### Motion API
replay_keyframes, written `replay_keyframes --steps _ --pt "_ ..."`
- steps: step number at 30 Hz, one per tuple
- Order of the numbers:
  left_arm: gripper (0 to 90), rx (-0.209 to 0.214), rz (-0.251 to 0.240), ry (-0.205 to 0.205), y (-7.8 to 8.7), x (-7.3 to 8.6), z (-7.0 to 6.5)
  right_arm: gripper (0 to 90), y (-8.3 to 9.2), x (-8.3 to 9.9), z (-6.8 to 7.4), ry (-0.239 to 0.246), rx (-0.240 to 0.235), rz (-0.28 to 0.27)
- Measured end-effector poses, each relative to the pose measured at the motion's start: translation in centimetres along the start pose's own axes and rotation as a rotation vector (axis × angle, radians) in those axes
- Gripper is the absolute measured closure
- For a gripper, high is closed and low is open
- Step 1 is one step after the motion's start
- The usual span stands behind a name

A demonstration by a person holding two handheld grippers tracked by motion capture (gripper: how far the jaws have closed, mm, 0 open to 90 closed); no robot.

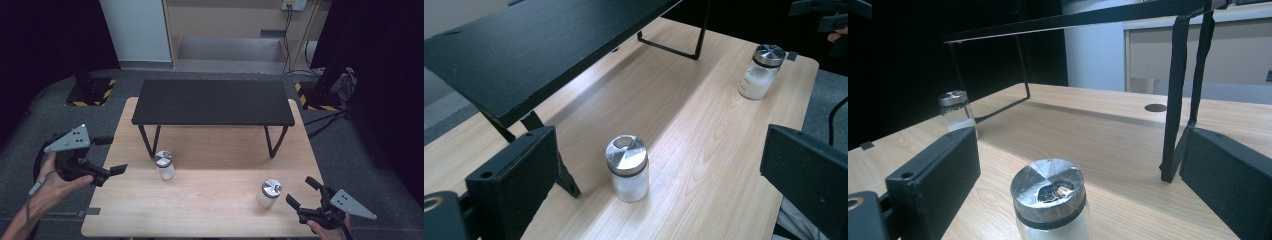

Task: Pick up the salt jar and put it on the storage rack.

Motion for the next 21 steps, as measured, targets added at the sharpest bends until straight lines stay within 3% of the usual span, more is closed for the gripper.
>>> replay_keyframes --steps 11,21 --pt "1.4 0.019 0.002 0.017 -2.3 1.5 0.8 2.9 0.0 0.0 0.1 0.003 -0.002 0.002" --pt "1.8 0.02 0.045 0.019 -5.4 2.4 1.5 3.0 0.0 0.0 0.2 0.006 -0.003 0.002"
Point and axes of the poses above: each handheld gripper's, and its own axes: y roughly backward along the jaws, x roughly out of its underside, z roughly to its left, the point moved 10 cm from there along -y, roughly forward along the jaws, and after that the axes turned 8 degrees about z, right-handed, at the moved point
